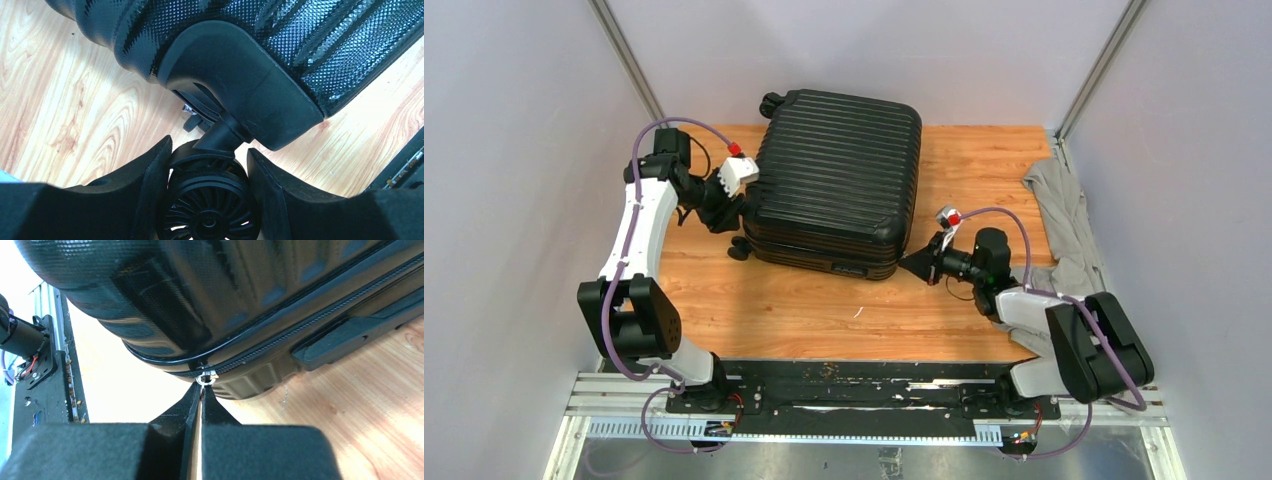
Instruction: Pack the luggage
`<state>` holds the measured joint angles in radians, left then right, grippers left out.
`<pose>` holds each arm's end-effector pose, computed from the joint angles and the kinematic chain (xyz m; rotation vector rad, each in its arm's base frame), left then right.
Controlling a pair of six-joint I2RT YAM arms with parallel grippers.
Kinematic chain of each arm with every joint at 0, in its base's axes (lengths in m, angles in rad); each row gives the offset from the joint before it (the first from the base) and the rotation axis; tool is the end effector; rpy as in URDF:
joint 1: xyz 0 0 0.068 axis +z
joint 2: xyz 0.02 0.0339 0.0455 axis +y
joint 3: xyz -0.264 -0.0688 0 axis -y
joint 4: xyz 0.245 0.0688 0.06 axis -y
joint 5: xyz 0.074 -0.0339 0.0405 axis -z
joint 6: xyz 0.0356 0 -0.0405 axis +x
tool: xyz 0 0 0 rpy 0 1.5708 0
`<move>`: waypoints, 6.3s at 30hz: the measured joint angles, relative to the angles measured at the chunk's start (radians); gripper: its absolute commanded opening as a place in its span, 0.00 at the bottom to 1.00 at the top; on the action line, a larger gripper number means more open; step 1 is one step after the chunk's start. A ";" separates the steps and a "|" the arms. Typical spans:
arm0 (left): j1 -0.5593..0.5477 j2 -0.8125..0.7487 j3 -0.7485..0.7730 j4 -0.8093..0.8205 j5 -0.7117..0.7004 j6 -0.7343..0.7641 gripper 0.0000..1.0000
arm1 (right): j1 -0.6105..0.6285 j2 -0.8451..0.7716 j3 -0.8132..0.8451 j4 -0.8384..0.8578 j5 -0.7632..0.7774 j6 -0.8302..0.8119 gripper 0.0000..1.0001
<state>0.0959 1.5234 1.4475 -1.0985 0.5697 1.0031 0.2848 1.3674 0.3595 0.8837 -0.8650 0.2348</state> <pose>0.2970 0.0093 0.3225 1.2234 2.1752 -0.3608 0.2270 0.0947 0.1848 -0.7118 1.6287 1.1077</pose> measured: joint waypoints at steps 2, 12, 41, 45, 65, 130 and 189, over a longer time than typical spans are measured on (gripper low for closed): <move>-0.001 0.000 0.000 0.003 -0.006 -0.011 0.00 | 0.039 -0.035 -0.003 -0.044 0.066 -0.014 0.00; -0.020 -0.008 0.000 0.005 0.002 -0.104 0.00 | 0.400 -0.217 -0.022 -0.251 0.549 -0.063 0.00; -0.118 -0.224 -0.230 0.088 0.155 -0.253 0.00 | 0.856 0.497 0.799 -0.441 0.864 -0.209 0.13; -0.118 -0.259 -0.258 0.106 0.148 -0.260 0.00 | 0.846 0.479 0.780 -0.435 0.820 -0.179 0.44; -0.143 -0.290 -0.298 0.116 0.224 -0.388 0.00 | 0.772 -0.135 0.213 -0.452 0.919 0.140 0.40; 0.195 -0.313 -0.233 0.319 0.214 -0.507 1.00 | 0.939 -0.327 0.264 -0.399 1.390 -0.112 0.88; -0.080 -0.157 -1.281 2.179 -0.392 -0.924 1.00 | -0.219 0.039 -0.147 0.155 1.187 -0.269 1.00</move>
<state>0.0154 1.3663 0.1661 1.0809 0.1780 0.0788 0.0654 1.4063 0.2123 1.0386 0.3222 -0.0345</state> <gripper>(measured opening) 1.000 0.999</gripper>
